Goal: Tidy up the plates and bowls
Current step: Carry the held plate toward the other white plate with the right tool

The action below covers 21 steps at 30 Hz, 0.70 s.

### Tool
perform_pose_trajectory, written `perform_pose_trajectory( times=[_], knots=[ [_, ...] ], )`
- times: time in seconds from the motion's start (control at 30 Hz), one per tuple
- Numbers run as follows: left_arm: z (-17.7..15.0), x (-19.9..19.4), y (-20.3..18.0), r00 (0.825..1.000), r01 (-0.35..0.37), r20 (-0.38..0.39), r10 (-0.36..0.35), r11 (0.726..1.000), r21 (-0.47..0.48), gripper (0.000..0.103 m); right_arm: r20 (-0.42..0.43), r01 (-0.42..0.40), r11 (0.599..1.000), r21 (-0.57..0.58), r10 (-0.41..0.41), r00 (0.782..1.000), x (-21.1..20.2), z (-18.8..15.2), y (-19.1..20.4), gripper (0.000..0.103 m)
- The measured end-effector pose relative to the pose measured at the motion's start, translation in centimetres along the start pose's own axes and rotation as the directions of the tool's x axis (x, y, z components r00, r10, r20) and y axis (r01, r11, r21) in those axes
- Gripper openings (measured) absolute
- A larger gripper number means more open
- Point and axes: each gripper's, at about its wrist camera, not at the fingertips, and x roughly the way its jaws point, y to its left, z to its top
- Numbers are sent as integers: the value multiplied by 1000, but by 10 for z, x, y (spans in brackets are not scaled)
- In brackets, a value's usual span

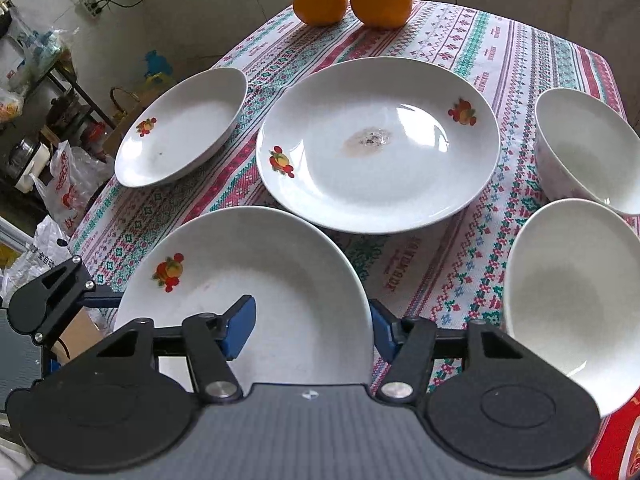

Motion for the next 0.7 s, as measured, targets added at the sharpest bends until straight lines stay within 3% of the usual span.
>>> perform_pose_trajectory(
  times=[0.7],
  knots=[
    [1, 0, 5, 1000, 8, -23, -9, 1000, -24, 101, -26, -78, 995, 59, 80, 996, 3, 4, -7, 67]
  ],
)
